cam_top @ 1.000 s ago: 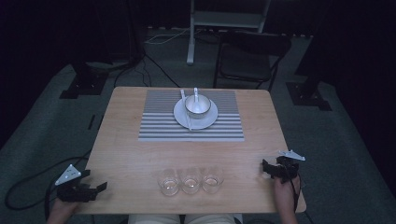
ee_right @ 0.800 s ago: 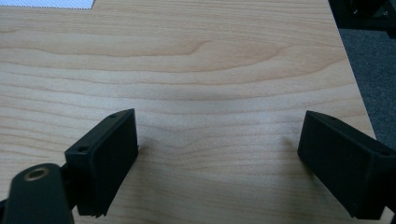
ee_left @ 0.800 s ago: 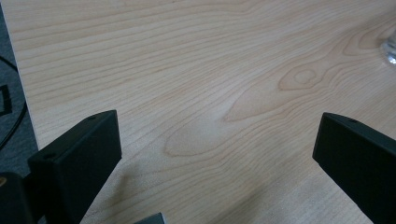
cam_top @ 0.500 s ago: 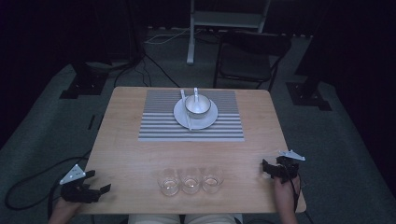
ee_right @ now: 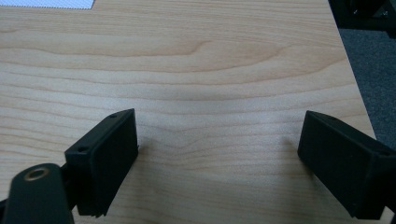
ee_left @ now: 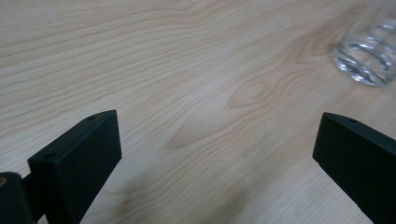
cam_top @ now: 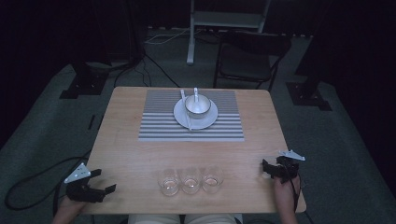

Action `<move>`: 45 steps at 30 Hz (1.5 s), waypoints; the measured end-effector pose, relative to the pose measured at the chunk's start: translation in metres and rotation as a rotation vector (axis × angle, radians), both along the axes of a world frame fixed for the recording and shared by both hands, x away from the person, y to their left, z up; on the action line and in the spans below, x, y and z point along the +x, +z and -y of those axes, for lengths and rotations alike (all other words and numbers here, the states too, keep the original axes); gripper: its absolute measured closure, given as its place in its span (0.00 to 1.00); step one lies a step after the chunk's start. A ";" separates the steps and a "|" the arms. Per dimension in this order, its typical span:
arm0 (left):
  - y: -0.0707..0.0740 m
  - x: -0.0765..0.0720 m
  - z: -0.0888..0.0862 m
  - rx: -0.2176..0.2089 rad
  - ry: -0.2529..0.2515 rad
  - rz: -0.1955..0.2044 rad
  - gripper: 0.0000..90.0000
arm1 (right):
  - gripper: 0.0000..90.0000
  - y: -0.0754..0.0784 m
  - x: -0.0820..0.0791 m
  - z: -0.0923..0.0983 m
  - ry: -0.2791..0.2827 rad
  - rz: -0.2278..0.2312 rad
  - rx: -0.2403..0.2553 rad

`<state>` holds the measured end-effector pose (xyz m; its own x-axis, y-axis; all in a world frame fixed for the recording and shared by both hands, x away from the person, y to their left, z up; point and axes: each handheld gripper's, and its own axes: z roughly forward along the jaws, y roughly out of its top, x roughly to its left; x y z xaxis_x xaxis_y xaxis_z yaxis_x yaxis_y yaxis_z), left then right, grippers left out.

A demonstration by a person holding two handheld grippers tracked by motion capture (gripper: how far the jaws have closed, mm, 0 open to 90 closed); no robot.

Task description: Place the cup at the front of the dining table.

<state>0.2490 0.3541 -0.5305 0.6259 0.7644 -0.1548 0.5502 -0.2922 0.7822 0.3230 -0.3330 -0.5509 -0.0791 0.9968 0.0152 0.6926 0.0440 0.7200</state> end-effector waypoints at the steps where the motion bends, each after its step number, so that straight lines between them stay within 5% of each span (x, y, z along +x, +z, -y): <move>1: 0.001 0.000 0.002 -0.003 -0.011 0.004 0.02 | 0.13 0.000 0.000 0.000 0.000 0.000 0.000; 19: 0.013 0.001 0.041 -0.002 -0.115 0.015 0.02 | 0.13 0.000 0.000 0.000 -0.001 0.001 0.001; 36: 0.040 0.007 0.087 -0.044 -0.260 0.066 0.02 | 0.13 0.000 0.000 0.000 -0.003 0.000 0.002; 45: 0.055 0.008 0.113 -0.033 -0.330 0.084 0.02 | 0.13 0.000 0.000 0.000 -0.004 0.000 0.002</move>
